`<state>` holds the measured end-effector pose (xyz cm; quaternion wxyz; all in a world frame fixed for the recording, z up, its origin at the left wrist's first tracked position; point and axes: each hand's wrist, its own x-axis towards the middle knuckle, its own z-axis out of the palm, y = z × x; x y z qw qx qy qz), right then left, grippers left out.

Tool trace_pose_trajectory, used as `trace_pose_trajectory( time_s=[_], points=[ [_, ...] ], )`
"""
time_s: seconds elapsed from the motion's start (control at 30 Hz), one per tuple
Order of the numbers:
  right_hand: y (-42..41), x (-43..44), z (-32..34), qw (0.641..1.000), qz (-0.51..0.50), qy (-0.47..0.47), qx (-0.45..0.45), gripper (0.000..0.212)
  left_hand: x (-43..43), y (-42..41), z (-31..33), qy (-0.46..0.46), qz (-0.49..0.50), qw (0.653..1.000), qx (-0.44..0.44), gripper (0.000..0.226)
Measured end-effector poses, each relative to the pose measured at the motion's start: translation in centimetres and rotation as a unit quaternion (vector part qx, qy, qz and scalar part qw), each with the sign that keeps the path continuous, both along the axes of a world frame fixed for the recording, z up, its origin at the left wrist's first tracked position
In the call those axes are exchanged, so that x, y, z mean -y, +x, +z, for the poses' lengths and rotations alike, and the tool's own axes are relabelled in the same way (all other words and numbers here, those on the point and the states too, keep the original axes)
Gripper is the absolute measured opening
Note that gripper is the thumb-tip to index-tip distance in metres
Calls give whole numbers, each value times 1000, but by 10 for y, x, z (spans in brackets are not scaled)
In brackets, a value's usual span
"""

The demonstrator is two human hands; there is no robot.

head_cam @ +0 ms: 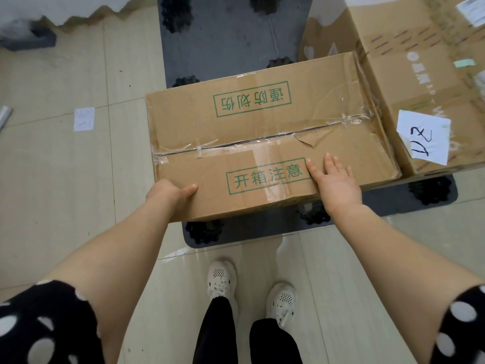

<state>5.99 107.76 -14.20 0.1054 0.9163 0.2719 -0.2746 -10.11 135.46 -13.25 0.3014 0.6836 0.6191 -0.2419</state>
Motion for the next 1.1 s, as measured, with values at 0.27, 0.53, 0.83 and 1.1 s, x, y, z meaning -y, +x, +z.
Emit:
trace_pose_trajectory(
  time_s=[0.27, 0.53, 0.83, 1.1],
  points=[
    [0, -2, 4, 999, -4, -6, -33, 103, 5, 5, 3, 26, -12, 998, -47, 88],
    [-14, 15, 53, 997, -31, 43, -55, 98, 50, 56, 61, 95, -175, 980, 11, 96],
    [-21, 84, 205, 991, -123, 60, 1, 72, 163, 117, 200, 50, -519, 848, 89, 80],
    [-60, 179, 361, 953, -260, 85, 130, 54, 272, 136, 361, 111, -700, 688, 156, 70]
  ],
)
